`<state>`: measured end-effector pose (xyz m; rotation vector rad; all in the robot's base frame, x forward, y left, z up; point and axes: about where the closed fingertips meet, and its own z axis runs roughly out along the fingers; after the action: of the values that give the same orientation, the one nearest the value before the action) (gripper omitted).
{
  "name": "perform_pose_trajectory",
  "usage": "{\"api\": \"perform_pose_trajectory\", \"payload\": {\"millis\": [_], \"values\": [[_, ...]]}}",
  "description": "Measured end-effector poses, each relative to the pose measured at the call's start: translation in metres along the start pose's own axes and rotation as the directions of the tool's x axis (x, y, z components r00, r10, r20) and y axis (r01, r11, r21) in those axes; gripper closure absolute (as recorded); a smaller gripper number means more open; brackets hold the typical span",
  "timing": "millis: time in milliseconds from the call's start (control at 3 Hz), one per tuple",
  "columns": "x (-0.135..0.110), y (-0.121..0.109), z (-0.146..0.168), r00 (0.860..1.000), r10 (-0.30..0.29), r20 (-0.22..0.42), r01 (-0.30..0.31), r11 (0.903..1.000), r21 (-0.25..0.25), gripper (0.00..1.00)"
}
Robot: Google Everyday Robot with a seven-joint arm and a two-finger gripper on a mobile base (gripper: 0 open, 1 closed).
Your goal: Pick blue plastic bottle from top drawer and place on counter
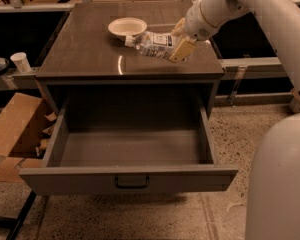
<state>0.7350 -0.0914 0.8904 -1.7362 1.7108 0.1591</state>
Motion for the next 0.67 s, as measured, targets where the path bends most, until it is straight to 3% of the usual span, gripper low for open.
{"api": "perform_pose_trajectory", "payload": {"millis": [333,667], "values": [[0.016,-0.014,0.013,0.999,0.053,-0.008,-0.053,0.9986,0.004,1.0],[0.03,-0.025,0.026,0.994,0.111,-0.02,-0.111,0.9939,-0.003,0.73]]}}
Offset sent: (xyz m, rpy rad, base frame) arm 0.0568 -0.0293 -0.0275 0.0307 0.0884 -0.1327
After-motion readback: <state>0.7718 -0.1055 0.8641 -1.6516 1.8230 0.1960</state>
